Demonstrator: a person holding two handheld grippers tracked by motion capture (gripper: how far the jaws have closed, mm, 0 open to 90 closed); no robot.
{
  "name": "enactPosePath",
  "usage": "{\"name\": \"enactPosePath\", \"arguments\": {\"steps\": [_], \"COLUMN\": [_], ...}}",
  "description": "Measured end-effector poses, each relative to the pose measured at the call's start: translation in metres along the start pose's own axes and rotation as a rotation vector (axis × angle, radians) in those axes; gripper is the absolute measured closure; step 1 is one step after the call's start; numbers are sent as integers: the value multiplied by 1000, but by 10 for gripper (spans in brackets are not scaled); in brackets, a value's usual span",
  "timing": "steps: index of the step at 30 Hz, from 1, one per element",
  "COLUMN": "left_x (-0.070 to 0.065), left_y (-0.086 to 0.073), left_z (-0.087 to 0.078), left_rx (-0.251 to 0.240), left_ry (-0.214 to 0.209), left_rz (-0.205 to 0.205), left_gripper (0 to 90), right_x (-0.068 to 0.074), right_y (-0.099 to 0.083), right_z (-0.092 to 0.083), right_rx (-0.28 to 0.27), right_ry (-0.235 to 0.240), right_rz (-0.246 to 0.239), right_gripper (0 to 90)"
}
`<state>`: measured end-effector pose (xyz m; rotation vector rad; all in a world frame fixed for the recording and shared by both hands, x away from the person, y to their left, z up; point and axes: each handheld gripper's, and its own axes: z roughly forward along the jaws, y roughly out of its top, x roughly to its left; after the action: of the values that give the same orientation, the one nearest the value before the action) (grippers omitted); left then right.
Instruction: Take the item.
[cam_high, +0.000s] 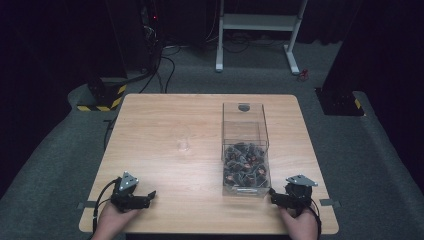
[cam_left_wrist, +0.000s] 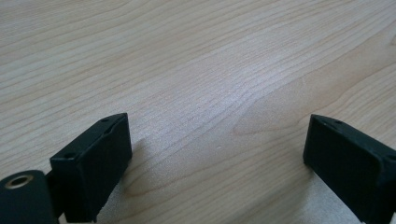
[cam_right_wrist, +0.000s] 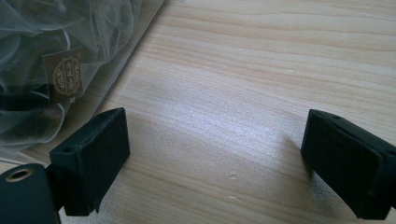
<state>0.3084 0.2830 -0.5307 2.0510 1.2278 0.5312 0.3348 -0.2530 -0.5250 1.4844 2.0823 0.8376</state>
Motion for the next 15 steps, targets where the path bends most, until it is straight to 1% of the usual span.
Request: {"name": "enactPosePath", "arguments": {"steps": [15], "left_x": [0], "left_y": [0], "left_z": [0], "left_rx": [1], "left_ry": [-1], "left_rz": [1], "left_gripper": [77], "right_x": [0], "right_y": [0], "right_z": [0], "right_rx": [0], "right_ry": [5], "right_rz": [-2], "right_gripper": [77]}}
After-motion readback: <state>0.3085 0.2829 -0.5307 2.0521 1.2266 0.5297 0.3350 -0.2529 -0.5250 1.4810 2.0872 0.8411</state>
